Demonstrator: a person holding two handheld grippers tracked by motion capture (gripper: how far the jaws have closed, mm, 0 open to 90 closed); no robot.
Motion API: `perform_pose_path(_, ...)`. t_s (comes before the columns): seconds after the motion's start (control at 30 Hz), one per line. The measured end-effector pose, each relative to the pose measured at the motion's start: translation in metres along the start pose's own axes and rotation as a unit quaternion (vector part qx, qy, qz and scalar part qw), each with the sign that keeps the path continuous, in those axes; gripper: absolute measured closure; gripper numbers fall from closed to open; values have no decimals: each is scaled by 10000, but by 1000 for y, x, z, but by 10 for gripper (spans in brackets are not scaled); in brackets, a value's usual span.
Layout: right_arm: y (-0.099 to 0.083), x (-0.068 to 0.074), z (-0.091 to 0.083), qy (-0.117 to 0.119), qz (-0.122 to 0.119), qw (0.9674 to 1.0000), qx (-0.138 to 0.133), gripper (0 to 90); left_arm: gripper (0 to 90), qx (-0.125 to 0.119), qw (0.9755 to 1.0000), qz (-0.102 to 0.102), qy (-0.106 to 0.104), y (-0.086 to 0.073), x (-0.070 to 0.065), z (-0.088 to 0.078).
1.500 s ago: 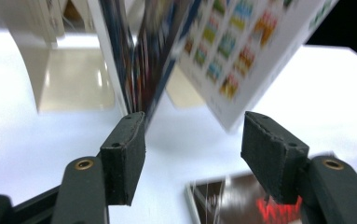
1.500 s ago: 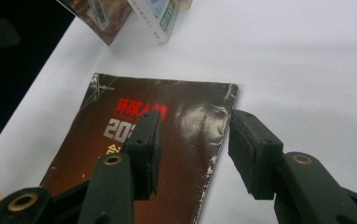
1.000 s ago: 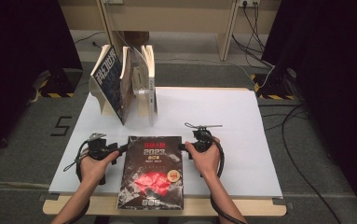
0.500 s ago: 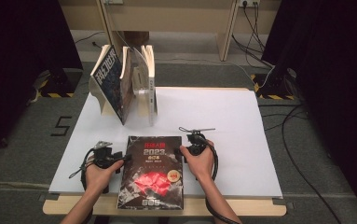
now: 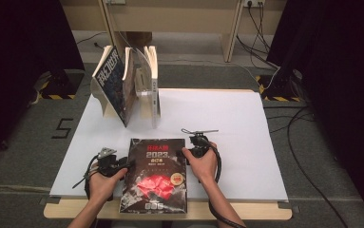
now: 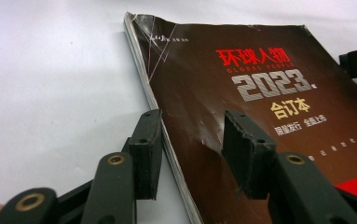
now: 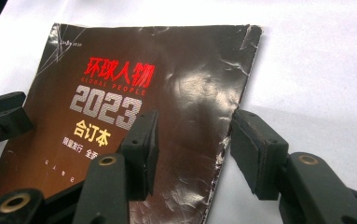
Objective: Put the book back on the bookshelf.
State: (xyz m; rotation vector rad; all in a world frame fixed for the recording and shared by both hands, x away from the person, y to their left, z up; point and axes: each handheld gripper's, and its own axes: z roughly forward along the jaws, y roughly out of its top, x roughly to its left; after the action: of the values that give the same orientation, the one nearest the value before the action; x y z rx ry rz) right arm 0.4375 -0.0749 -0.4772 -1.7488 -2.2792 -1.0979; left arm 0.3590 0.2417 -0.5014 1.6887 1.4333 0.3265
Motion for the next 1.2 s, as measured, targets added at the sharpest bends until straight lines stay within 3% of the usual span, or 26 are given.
perform_pose_path(0.23, 27, -7, 0, -186, 49, 9997, -178, 531, 570, -125, 9999, 1, -59, -4, 1, 0)
perform_pose_path(0.4, 41, -9, 12, -286, -17, 9994, -184, 529, 551, -153, 9999, 11, -41, -5, 0, 0)
perform_pose_path(0.53, 42, -10, 22, -285, -9, 9994, -177, 530, 547, -181, 9998, 21, -31, -6, 0, 0)
perform_pose_path(1.1, 47, -13, 25, -241, -5, 9994, -257, 534, 546, -170, 9998, 104, 61, -6, -3, 0)
perform_pose_path(1.2, 46, -13, 24, -196, 88, 9995, -219, 535, 544, -180, 9998, 90, 64, -6, -3, 0)
